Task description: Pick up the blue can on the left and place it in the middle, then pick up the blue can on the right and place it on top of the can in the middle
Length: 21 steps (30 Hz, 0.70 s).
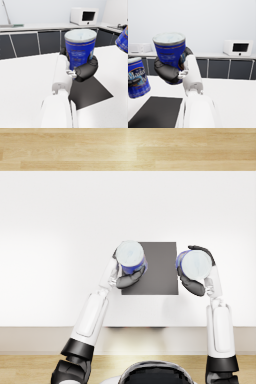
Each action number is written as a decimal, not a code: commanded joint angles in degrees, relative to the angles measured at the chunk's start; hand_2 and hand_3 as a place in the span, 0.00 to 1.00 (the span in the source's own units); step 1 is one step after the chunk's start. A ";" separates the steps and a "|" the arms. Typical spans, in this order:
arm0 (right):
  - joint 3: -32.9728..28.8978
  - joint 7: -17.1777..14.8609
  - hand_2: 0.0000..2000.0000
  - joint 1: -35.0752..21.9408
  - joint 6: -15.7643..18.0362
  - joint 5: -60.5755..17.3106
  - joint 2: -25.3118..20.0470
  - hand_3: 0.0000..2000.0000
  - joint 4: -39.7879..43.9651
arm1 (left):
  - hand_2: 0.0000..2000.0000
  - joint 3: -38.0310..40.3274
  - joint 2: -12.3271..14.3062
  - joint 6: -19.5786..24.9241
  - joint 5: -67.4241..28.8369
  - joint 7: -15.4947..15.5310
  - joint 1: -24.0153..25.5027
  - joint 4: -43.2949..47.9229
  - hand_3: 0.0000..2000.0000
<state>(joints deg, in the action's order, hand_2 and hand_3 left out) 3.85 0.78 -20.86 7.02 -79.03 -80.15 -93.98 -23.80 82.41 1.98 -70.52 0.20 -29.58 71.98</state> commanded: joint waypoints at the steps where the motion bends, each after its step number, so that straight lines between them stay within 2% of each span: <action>1: 1.40 0.01 1.00 -1.42 0.00 0.00 -0.40 0.76 -1.77 | 1.00 -4.33 3.03 -0.01 0.09 -0.02 -4.50 -5.34 0.76; 2: 1.54 0.01 1.00 -1.43 0.00 0.00 -0.51 0.76 -1.78 | 1.00 -4.92 3.61 -0.05 0.15 -0.03 -5.06 -6.88 0.76; 10: 1.96 -0.01 1.00 -1.13 0.05 0.00 -1.18 0.76 -2.84 | 1.00 -8.51 7.23 -0.21 0.29 14.67 -8.03 -24.79 0.76; 11: 1.89 -0.02 1.00 -1.12 0.04 0.00 -1.26 0.76 -2.84 | 1.00 -14.53 5.78 -0.25 0.29 15.63 -10.24 -27.49 0.76; 14: 1.84 -0.02 1.00 -1.35 0.20 0.00 -1.57 0.76 -3.01 | 1.00 -15.42 7.36 0.02 0.29 17.14 -12.10 -34.60 0.76; 17: 1.77 -0.07 1.00 -1.32 0.36 0.00 -1.81 0.76 -3.83 | 1.00 -16.14 7.51 0.17 0.28 17.68 -11.94 -35.41 0.76; 18: 1.89 -0.09 1.00 -1.46 0.46 0.00 -1.93 0.76 -3.91 | 1.00 -15.29 6.94 0.08 0.27 17.77 -9.94 -33.46 0.76; 19: 2.19 -0.10 1.00 -1.95 0.50 0.00 -2.14 0.76 -3.79 | 0.32 -16.09 7.09 -0.02 0.27 17.94 -11.55 -34.36 0.60; 20: 2.73 -0.13 1.00 -2.34 0.51 0.00 -2.34 0.76 -3.58 | 0.00 -13.92 7.49 -0.49 0.27 18.40 -10.72 -33.48 0.43; 21: 3.46 -0.15 1.00 -2.97 0.35 0.01 -2.62 0.76 -3.07 | 0.00 -13.44 7.40 -0.54 0.26 18.78 -10.28 -32.61 0.27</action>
<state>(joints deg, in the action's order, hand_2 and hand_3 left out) 6.47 0.64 -22.05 7.26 -79.02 -82.37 -97.07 -38.78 89.53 1.57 -70.24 19.25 -39.21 38.09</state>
